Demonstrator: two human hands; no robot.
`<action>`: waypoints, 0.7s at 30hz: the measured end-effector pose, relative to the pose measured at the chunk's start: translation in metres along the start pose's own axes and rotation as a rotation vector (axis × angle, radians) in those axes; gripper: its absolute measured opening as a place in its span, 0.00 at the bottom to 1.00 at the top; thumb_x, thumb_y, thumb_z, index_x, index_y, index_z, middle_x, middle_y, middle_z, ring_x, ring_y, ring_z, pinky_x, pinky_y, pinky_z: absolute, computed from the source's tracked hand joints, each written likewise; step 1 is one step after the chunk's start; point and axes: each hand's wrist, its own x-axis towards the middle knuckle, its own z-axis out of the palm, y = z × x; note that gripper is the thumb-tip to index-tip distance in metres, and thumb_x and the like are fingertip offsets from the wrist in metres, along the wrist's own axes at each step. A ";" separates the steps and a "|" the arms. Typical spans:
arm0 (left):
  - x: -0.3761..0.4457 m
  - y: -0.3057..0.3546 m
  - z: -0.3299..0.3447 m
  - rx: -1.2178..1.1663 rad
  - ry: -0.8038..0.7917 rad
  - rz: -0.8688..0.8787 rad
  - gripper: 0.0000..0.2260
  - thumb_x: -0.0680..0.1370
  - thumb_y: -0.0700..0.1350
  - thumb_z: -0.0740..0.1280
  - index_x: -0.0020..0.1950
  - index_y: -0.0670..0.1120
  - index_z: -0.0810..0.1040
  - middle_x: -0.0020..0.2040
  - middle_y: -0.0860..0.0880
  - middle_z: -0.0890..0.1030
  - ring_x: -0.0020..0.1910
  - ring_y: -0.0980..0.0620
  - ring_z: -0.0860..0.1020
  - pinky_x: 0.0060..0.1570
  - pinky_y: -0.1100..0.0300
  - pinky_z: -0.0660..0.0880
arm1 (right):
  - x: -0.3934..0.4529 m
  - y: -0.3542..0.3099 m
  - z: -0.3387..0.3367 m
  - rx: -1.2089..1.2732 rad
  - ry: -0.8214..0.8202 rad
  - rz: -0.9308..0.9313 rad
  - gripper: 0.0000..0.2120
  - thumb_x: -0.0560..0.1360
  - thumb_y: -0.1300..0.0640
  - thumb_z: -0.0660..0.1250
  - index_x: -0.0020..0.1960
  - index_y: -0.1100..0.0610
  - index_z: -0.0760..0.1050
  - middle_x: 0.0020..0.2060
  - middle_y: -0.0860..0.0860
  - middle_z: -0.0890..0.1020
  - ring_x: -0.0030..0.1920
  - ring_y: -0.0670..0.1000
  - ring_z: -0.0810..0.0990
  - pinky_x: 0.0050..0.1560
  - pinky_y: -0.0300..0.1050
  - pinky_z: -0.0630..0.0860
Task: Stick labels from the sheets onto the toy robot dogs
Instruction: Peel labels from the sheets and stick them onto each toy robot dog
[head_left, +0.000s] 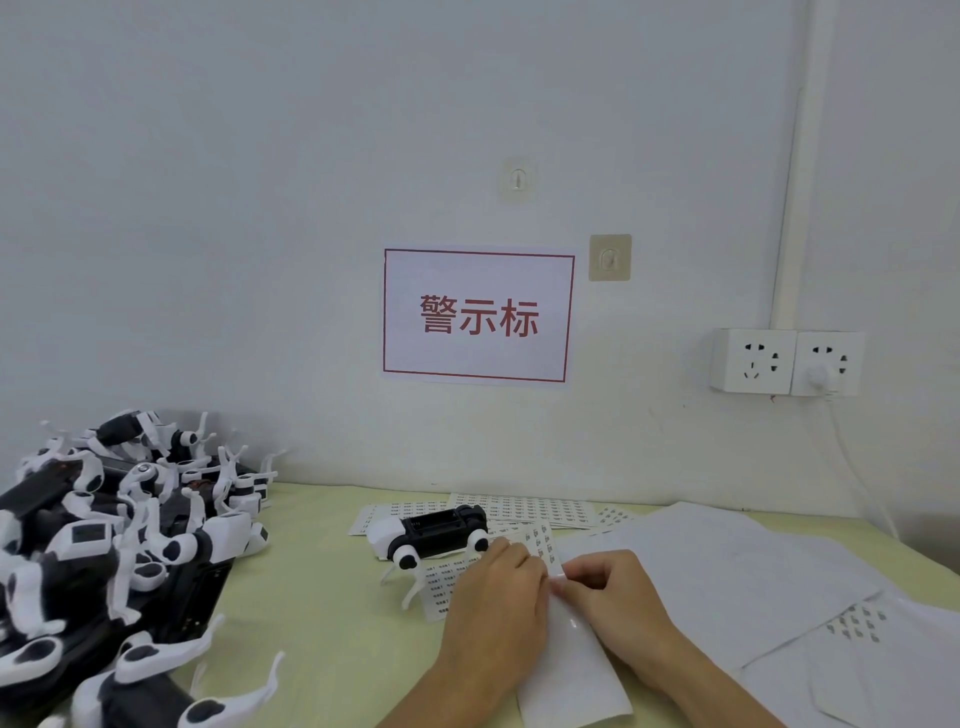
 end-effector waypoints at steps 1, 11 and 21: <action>0.001 0.002 -0.002 0.064 -0.020 0.047 0.08 0.66 0.46 0.78 0.33 0.51 0.80 0.34 0.56 0.78 0.38 0.56 0.78 0.34 0.64 0.74 | 0.000 0.000 0.000 0.002 -0.002 0.000 0.10 0.74 0.62 0.72 0.37 0.68 0.79 0.31 0.53 0.78 0.35 0.46 0.74 0.39 0.35 0.70; 0.004 0.005 0.000 0.184 -0.022 0.094 0.13 0.57 0.47 0.81 0.29 0.52 0.78 0.29 0.56 0.76 0.33 0.56 0.77 0.31 0.65 0.73 | 0.000 -0.001 0.001 -0.025 0.004 -0.028 0.10 0.75 0.60 0.72 0.38 0.65 0.82 0.38 0.61 0.83 0.38 0.48 0.79 0.45 0.42 0.75; 0.000 -0.008 0.011 -0.248 0.084 -0.124 0.08 0.80 0.47 0.63 0.46 0.47 0.80 0.45 0.54 0.77 0.50 0.58 0.72 0.49 0.62 0.70 | 0.001 0.002 0.000 -0.030 -0.010 -0.035 0.13 0.74 0.63 0.71 0.32 0.65 0.74 0.28 0.50 0.72 0.32 0.45 0.69 0.37 0.36 0.67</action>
